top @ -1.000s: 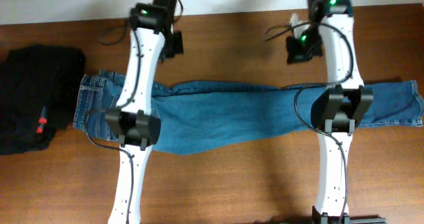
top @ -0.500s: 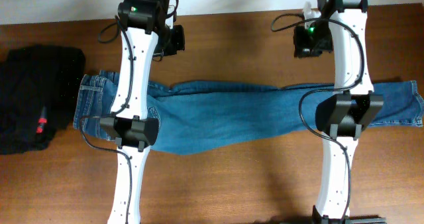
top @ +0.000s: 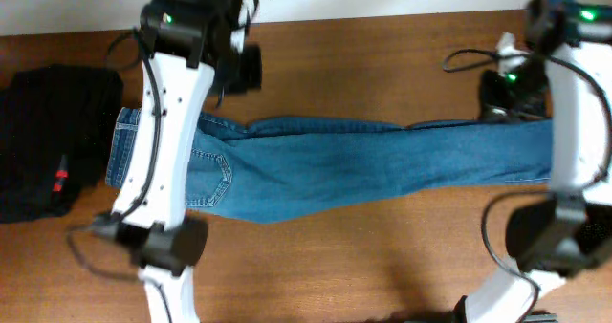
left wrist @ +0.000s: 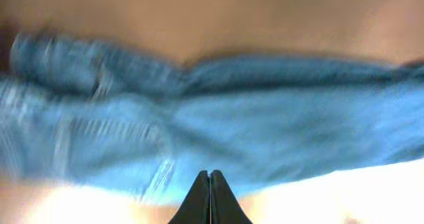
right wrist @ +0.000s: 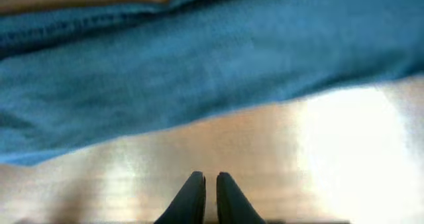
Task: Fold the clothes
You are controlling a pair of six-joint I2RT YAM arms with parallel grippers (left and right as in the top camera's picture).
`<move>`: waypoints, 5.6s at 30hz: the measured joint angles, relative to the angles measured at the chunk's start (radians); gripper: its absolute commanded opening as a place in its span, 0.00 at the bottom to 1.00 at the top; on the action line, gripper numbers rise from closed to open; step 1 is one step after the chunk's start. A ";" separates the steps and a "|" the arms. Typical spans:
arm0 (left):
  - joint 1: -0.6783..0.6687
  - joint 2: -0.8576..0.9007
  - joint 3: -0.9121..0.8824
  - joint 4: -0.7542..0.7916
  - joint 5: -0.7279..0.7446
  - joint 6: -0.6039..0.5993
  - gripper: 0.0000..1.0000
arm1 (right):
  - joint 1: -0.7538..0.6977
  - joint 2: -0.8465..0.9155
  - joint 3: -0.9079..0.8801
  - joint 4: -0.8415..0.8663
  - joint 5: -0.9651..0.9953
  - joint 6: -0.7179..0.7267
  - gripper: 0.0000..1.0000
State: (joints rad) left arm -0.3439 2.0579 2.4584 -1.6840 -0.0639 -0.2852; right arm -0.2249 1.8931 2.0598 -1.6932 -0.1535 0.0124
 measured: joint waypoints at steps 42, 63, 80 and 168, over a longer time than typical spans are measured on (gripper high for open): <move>0.275 -0.084 -0.833 0.674 -0.120 0.007 0.18 | -0.003 0.031 -0.451 0.568 0.025 -0.043 0.04; 0.352 0.062 -0.837 0.835 -0.093 0.077 0.18 | -0.002 0.055 -0.699 0.937 0.017 -0.103 0.04; 0.360 0.128 -0.837 1.025 -0.093 0.163 0.19 | -0.182 0.138 -0.703 0.969 0.078 -0.098 0.04; 0.390 0.066 -0.420 0.441 0.076 0.127 0.91 | -0.661 0.323 -0.403 0.951 0.020 0.328 0.64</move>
State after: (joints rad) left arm 0.0463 2.1242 2.0384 -1.2427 0.0120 -0.1585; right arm -0.8860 2.2158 1.6569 -0.7425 -0.1337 0.3401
